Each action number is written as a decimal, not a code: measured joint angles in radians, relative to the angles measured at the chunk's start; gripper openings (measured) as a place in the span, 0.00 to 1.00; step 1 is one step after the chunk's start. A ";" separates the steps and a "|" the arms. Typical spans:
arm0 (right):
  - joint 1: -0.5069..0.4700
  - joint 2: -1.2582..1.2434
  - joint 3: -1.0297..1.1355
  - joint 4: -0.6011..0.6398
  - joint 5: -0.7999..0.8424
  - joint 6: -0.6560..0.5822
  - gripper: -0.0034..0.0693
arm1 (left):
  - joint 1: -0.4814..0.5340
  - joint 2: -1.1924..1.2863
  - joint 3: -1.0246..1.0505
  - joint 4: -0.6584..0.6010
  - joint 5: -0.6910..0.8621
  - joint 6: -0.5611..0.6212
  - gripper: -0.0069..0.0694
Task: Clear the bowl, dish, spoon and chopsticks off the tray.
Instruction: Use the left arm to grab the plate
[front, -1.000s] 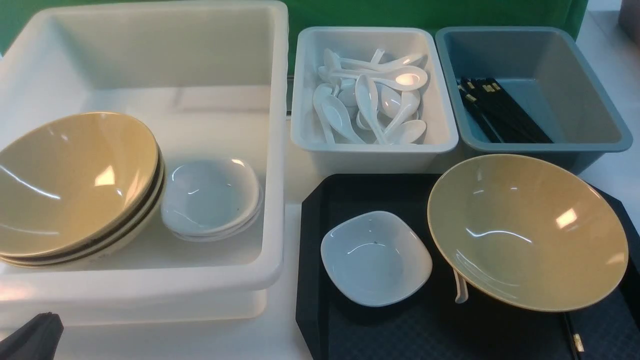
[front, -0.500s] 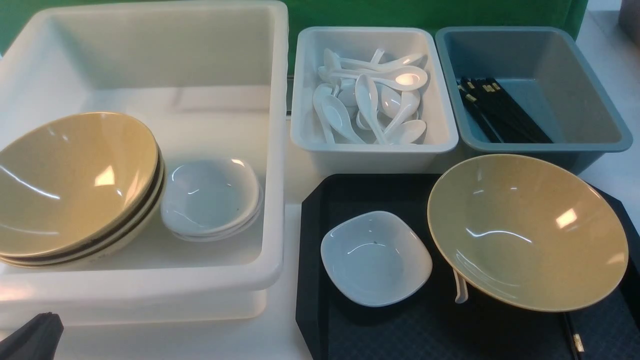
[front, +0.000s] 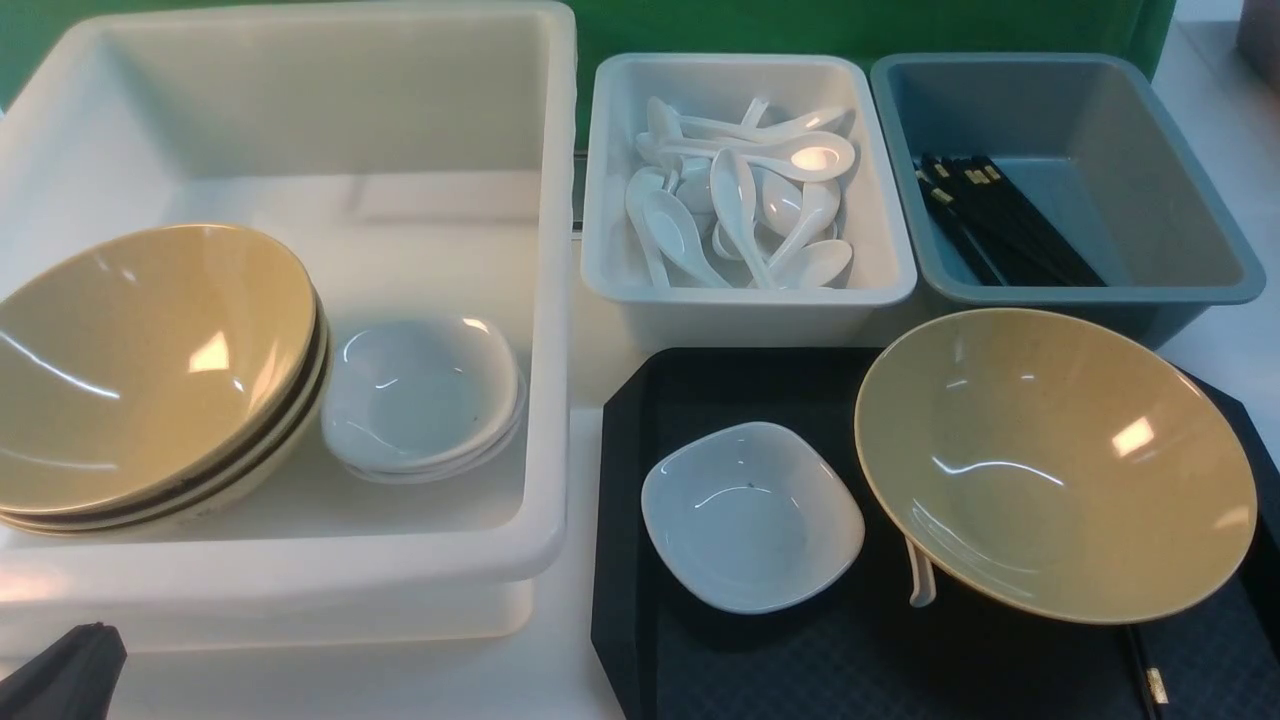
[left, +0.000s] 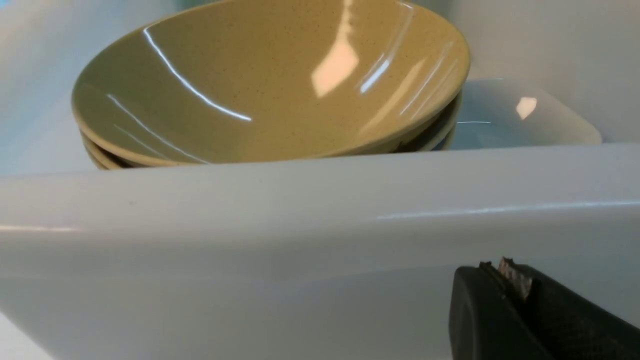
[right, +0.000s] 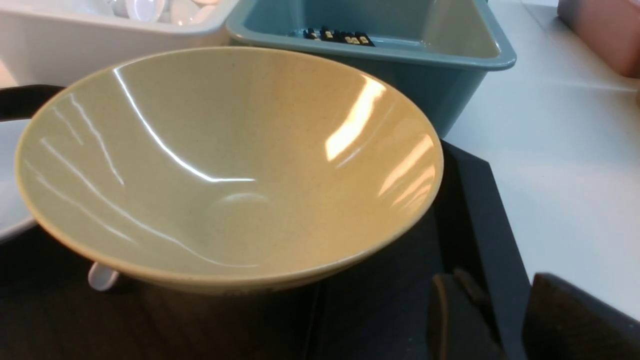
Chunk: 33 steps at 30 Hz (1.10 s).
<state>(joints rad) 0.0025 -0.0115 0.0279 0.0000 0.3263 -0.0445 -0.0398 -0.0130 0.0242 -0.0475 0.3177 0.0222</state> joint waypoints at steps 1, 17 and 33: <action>0.000 0.000 0.000 0.000 -0.001 -0.001 0.38 | 0.000 0.000 0.000 0.000 -0.003 0.000 0.07; 0.000 0.000 0.000 0.009 -1.167 0.331 0.38 | 0.000 0.000 0.002 0.077 -0.972 -0.042 0.07; 0.000 0.218 -0.448 0.008 -0.451 0.031 0.13 | -0.002 0.384 -0.712 0.205 -0.325 -0.296 0.07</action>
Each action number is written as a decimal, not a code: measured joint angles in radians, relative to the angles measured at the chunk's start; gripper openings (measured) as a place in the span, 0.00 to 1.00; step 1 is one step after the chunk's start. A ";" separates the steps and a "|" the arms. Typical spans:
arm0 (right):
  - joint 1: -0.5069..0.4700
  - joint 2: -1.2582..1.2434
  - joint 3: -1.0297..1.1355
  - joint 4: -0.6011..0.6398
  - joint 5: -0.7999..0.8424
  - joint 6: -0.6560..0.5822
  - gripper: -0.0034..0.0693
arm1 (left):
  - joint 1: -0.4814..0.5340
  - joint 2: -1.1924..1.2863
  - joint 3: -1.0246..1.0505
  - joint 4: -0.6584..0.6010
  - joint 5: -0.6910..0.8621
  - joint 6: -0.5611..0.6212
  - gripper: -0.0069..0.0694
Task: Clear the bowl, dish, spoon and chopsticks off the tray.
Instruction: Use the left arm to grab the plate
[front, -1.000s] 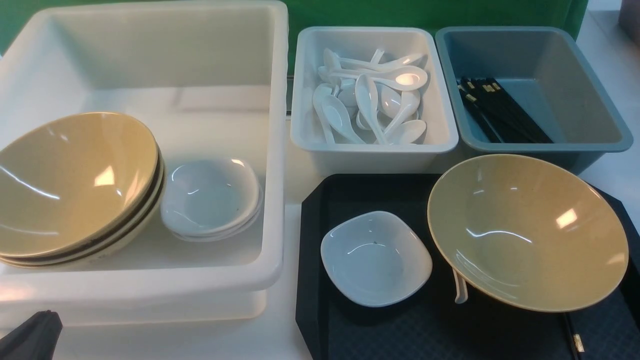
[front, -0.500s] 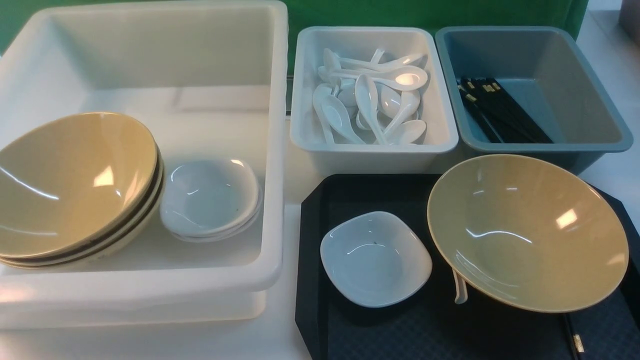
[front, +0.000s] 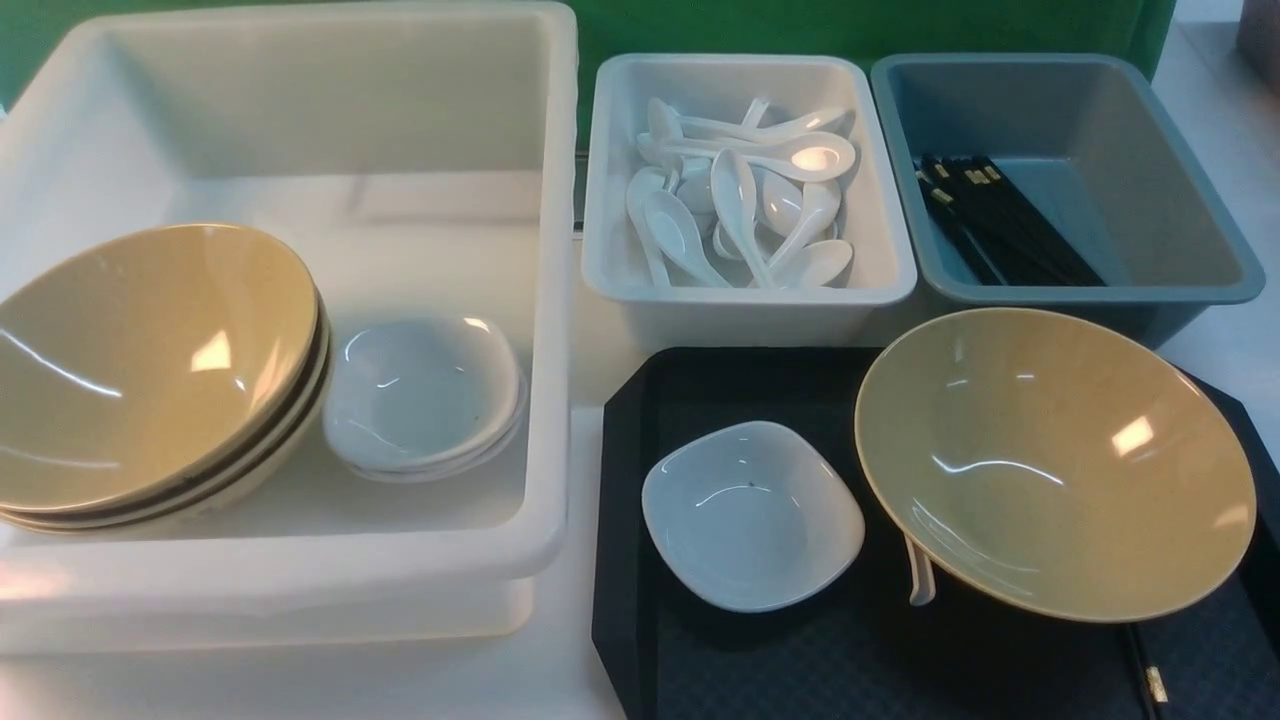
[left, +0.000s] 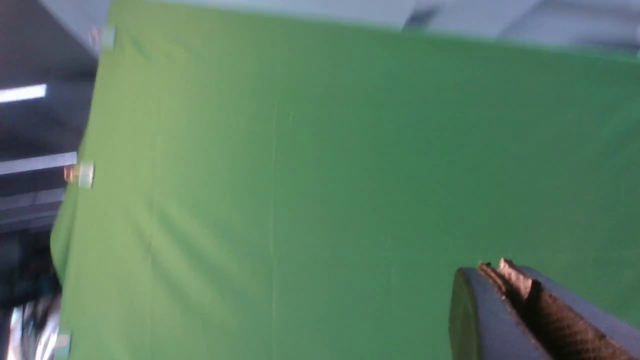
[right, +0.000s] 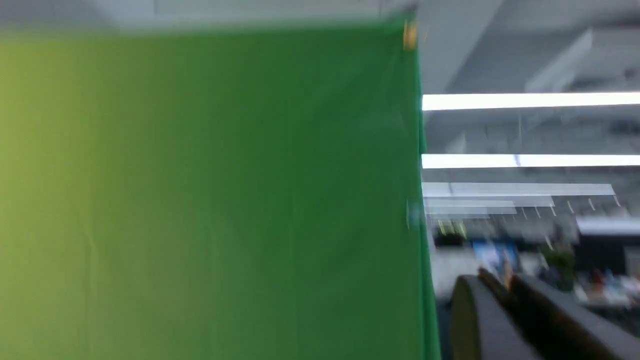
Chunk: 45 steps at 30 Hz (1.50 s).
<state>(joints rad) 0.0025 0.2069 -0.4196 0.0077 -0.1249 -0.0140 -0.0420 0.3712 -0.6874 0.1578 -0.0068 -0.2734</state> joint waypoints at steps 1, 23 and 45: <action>0.000 0.028 -0.002 0.000 0.026 -0.010 0.11 | -0.006 0.054 -0.021 -0.002 0.026 -0.001 0.07; 0.000 0.309 -0.032 0.225 0.889 -0.315 0.09 | -0.599 1.105 -0.799 -0.457 1.035 0.581 0.08; 0.050 0.310 0.039 0.240 0.738 -0.316 0.09 | -0.667 1.731 -1.115 -0.084 1.086 0.627 0.72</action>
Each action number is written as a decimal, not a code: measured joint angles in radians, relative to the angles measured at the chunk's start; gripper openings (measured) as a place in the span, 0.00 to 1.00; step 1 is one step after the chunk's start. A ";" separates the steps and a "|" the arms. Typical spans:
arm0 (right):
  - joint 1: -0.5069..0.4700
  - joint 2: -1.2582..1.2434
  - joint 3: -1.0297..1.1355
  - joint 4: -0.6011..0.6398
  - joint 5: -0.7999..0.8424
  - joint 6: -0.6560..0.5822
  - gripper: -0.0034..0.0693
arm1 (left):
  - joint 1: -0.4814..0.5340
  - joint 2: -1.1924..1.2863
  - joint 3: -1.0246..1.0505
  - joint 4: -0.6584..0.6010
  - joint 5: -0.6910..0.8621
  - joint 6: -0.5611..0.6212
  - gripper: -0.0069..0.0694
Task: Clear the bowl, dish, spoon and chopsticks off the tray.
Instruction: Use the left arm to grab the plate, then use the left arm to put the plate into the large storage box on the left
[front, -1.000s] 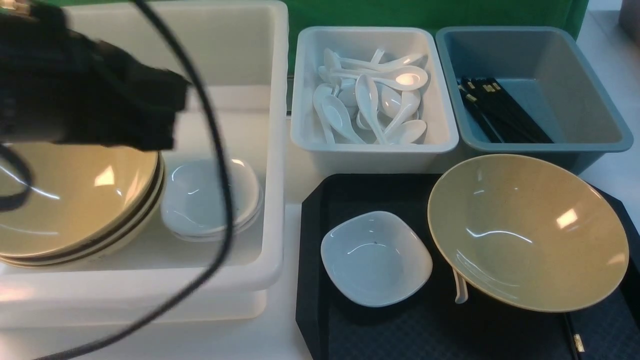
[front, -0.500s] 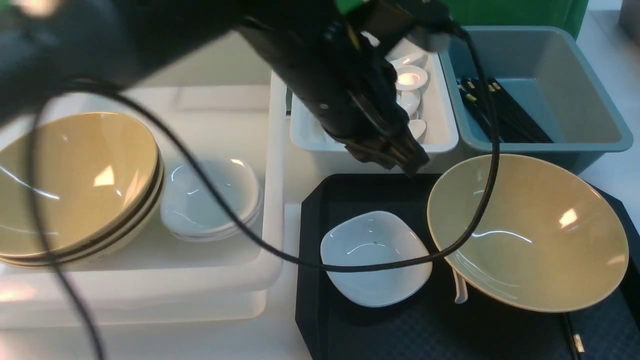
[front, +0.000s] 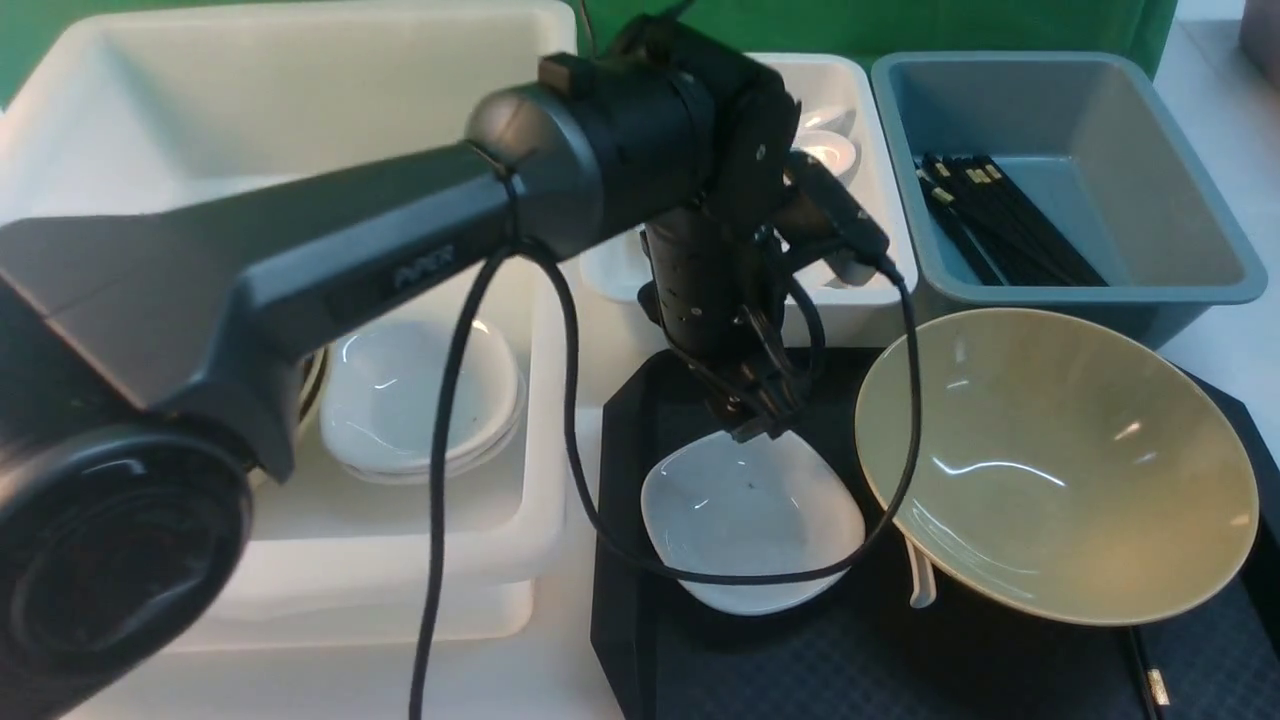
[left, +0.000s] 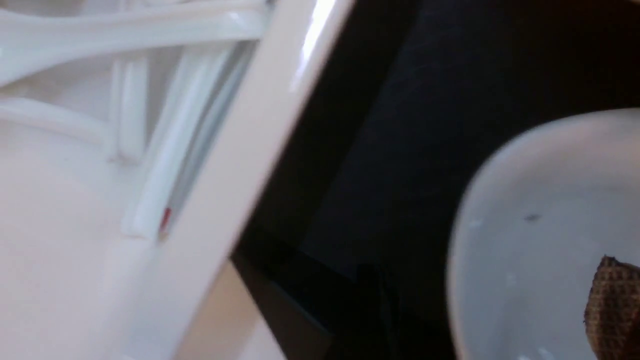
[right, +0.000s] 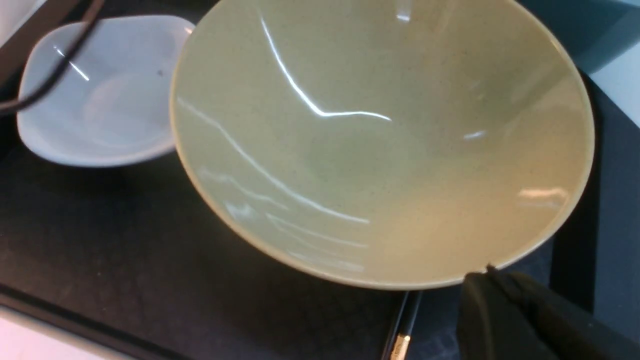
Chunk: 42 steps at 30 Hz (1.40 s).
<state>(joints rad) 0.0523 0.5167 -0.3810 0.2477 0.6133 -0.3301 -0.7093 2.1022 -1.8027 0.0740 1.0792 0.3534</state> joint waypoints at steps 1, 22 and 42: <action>0.000 0.000 0.000 0.000 -0.001 0.000 0.09 | 0.000 0.011 0.000 0.001 -0.001 -0.001 0.72; 0.006 0.000 0.000 0.009 -0.002 0.000 0.09 | 0.001 0.102 -0.021 -0.037 0.110 0.009 0.24; 0.006 0.000 0.000 0.010 0.011 0.003 0.10 | 0.000 -0.228 -0.048 -0.082 0.164 -0.066 0.09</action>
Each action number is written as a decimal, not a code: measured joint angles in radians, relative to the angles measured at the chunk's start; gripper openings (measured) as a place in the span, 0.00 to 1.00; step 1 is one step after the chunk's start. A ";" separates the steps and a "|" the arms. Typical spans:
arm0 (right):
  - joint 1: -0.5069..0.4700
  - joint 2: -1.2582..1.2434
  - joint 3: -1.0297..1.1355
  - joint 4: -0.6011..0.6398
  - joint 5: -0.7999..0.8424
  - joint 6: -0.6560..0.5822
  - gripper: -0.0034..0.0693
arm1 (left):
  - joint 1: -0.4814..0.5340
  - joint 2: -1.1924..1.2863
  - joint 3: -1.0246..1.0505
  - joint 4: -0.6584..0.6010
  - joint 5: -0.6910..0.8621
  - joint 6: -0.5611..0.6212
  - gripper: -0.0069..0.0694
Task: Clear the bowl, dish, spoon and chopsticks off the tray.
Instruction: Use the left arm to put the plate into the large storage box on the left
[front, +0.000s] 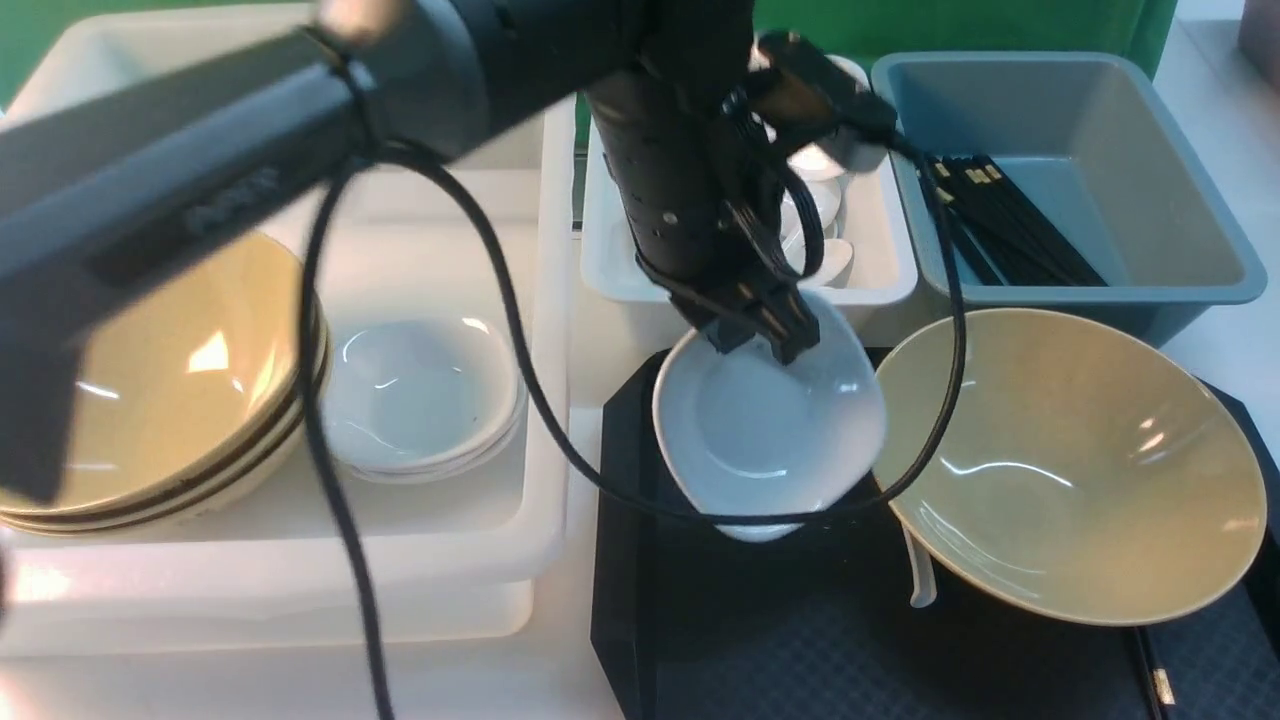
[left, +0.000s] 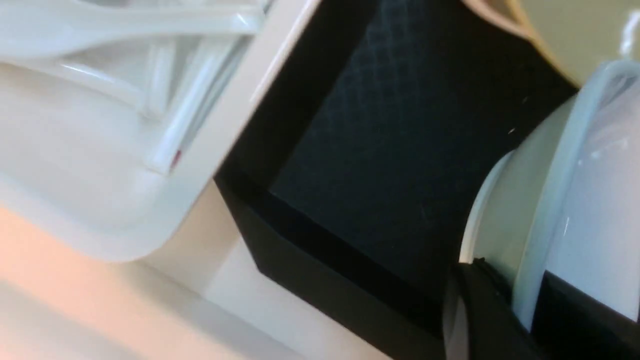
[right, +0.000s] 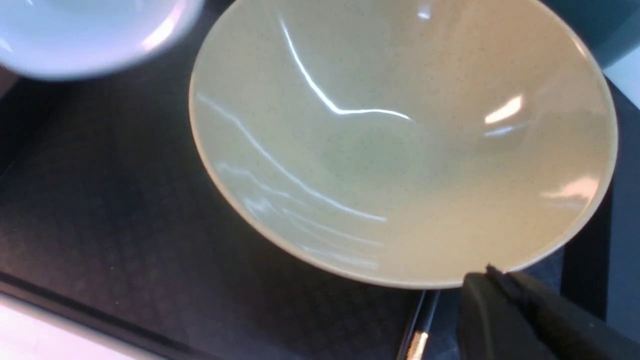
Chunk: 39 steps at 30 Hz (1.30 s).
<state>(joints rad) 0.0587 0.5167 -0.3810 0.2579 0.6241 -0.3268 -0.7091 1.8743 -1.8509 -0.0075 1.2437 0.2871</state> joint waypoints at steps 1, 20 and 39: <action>0.000 0.000 0.000 0.000 0.001 0.004 0.10 | 0.000 -0.027 0.000 0.019 0.000 -0.014 0.09; 0.000 0.000 0.000 0.000 0.002 0.015 0.11 | 0.446 -0.360 0.440 0.198 -0.289 -0.502 0.09; 0.000 0.000 0.000 0.000 -0.013 0.016 0.11 | 0.448 -0.118 0.498 0.184 -0.357 -0.538 0.43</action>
<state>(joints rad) 0.0587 0.5167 -0.3810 0.2579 0.6111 -0.3111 -0.2612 1.7564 -1.3530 0.1767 0.8871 -0.2512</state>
